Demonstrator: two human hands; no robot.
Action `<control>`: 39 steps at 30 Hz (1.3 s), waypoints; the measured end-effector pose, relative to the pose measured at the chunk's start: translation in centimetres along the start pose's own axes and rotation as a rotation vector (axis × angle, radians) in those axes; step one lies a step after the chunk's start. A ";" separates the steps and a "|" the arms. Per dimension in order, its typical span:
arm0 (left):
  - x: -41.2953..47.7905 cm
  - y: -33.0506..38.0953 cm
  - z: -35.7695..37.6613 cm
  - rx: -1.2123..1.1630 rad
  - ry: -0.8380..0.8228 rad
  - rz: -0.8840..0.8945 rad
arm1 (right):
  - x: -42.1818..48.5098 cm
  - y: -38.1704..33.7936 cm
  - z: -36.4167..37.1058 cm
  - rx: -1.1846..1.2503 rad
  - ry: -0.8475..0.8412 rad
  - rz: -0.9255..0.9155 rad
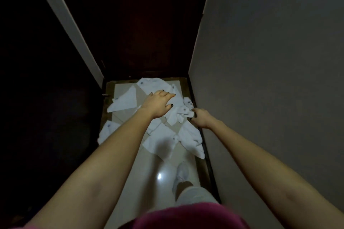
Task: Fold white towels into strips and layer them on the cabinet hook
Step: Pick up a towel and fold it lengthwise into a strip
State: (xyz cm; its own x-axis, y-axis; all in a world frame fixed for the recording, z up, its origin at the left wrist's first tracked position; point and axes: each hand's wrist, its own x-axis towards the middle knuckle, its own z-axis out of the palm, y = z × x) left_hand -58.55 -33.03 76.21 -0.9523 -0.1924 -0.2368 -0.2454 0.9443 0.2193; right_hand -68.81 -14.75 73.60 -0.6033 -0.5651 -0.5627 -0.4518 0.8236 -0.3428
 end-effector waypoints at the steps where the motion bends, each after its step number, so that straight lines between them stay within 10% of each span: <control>1: 2.5 0.3 0.4 -0.008 -0.029 0.012 | 1.9 1.2 -0.8 0.005 -0.012 0.000; 12: 23.4 -1.6 12.8 -0.035 -0.177 0.077 | 21.5 11.3 -1.4 0.052 -0.054 0.081; 31: 50.7 -10.5 68.4 -0.374 -0.243 -0.080 | 62.2 36.9 34.7 0.049 -0.088 0.126; 39: 54.2 -9.2 78.4 -0.705 -0.153 -0.314 | 67.7 41.0 42.1 0.224 0.164 0.192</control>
State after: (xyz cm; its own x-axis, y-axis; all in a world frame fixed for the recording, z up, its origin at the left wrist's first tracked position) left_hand -93.65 -31.18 -12.87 -0.7960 -0.3351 -0.5041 -0.6053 0.4495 0.6570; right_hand -100.49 -17.24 -10.27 -0.7696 -0.3836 -0.5104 -0.1751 0.8955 -0.4091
